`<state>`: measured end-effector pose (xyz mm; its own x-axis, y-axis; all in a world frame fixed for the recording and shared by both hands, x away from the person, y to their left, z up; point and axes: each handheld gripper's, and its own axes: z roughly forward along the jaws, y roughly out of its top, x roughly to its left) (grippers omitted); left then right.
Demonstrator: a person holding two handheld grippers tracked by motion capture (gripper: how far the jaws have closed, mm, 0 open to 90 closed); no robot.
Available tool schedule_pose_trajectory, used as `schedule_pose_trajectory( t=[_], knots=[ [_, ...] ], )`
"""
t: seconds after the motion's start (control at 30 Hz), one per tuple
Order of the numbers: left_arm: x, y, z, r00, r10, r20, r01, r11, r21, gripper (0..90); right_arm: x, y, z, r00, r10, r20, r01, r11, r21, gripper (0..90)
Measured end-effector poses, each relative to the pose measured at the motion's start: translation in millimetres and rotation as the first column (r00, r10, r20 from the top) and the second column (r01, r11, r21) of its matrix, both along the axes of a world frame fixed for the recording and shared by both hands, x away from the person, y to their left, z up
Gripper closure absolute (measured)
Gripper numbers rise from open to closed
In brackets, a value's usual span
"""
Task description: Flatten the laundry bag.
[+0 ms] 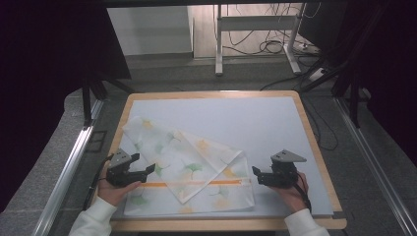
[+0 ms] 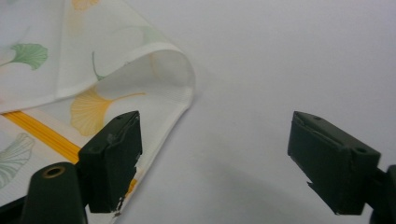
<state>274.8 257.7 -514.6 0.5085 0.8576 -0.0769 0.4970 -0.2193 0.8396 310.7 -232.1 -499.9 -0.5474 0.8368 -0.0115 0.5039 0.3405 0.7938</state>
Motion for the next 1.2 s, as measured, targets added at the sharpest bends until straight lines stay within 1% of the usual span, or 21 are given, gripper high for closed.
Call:
schedule_pose_trajectory(
  t=[0.03, 0.07, 0.1, 0.13, 0.17, 0.2, 0.37, 0.5, 0.6, 0.7, 0.73, 0.8, 0.93, 1.0, 1.07, 1.2],
  knots=[
    [0.9, 0.2, -0.7, 1.0, -0.004, 0.001, 0.004, 1.0, 0.002, 22.4, -0.4, 1.1, -0.1, 0.9999, 0.013, -0.004, -0.013, 1.0, 0.005, 21.3],
    [1.8, 0.1, -1.3, 1.0, -0.008, -0.003, 0.008, 1.0, -0.003, 22.4, -0.4, 1.1, -0.1, 0.9999, 0.013, -0.004, -0.013, 1.0, 0.005, 21.3],
    [3.2, 0.4, -1.4, 0.9995, -0.025, -0.02, 0.025, 0.9988, -0.042, 22.2, -0.3, 0.7, -0.6, 0.9996, 0.021, -0.017, -0.02, 1.0, 0.02, 22.7],
    [3.2, 0.4, -1.4, 0.9995, -0.025, -0.02, 0.025, 0.9988, -0.042, 22.1, -0.3, 0.7, -0.6, 0.9996, 0.021, -0.017, -0.02, 1.0, 0.02, 22.7],
    [3.3, 0.0, -1.0, 0.9994, -0.029, -0.017, 0.028, 0.9983, -0.051, 22.1, -0.1, -0.3, -0.8, 0.9994, 0.021, -0.027, -0.021, 0.999, 0.029, 24.3],
    [3.1, -0.7, -0.7, 0.9995, -0.029, -0.011, 0.029, 0.9982, -0.052, 22.1, 0.0, -0.9, -0.5, 0.9993, 0.022, -0.031, -0.021, 0.999, 0.033, 24.9],
    [1.5, -0.2, -0.4, 0.9997, -0.022, 0.006, 0.022, 0.9995, -0.021, 22.1, -2.0, -2.4, 4.4, 0.999, 0.036, -0.026, -0.035, 0.998, 0.051, 27.5],
    [2.6, -0.3, -0.8, 0.9997, -0.024, 0.001, 0.024, 0.9995, -0.02, 22.1, -4.0, -2.3, 5.7, 0.9987, 0.043, -0.026, -0.042, 0.998, 0.054, 28.5],
    [3.6, -0.6, -1.7, 0.9998, -0.02, -0.003, 0.02, 0.9998, -0.007, 22.2, -5.2, -0.7, 5.7, 0.9977, 0.059, -0.031, -0.058, 0.997, 0.056, 29.8],
    [4.5, 0.0, -1.7, 0.9998, -0.019, -0.01, 0.019, 0.9997, -0.012, 22.5, -5.9, 1.1, 5.1, 0.9969, 0.073, -0.029, -0.072, 0.996, 0.044, 30.3],
    [4.8, 0.3, -1.4, 0.9995, -0.025, -0.017, 0.025, 0.9994, -0.024, 22.4, -6.3, 1.5, 5.2, 0.9967, 0.077, -0.025, -0.076, 0.996, 0.042, 31.1],
    [4.3, -0.1, -0.7, 0.9993, -0.033, -0.015, 0.033, 0.9987, -0.04, 22.3, -7.2, 2.2, 5.6, 0.9959, 0.088, -0.02, -0.087, 0.995, 0.044, 33.0],
    [4.1, -0.5, -0.7, 0.9992, -0.036, -0.017, 0.035, 0.9988, -0.035, 22.3, -8.5, 3.8, 5.5, 0.9947, 0.099, -0.029, -0.098, 0.994, 0.044, 34.4],
    [4.1, -0.3, -0.6, 0.9993, -0.034, -0.017, 0.033, 0.9989, -0.032, 22.3, -8.8, 4.8, 5.5, 0.9948, 0.099, -0.025, -0.098, 0.994, 0.041, 35.2],
    [4.1, -0.5, -1.0, 0.9994, -0.032, -0.015, 0.031, 0.9992, -0.024, 22.4, -9.2, 6.6, 6.0, 0.9944, 0.103, -0.024, -0.102, 0.994, 0.043, 35.6],
    [5.2, -1.2, -2.7, 0.9994, -0.029, -0.019, 0.029, 0.9996, 0.005, 22.8, -11.2, 11.8, 7.2, 0.9922, 0.122, -0.024, -0.121, 0.992, 0.044, 36.0]
  ],
)
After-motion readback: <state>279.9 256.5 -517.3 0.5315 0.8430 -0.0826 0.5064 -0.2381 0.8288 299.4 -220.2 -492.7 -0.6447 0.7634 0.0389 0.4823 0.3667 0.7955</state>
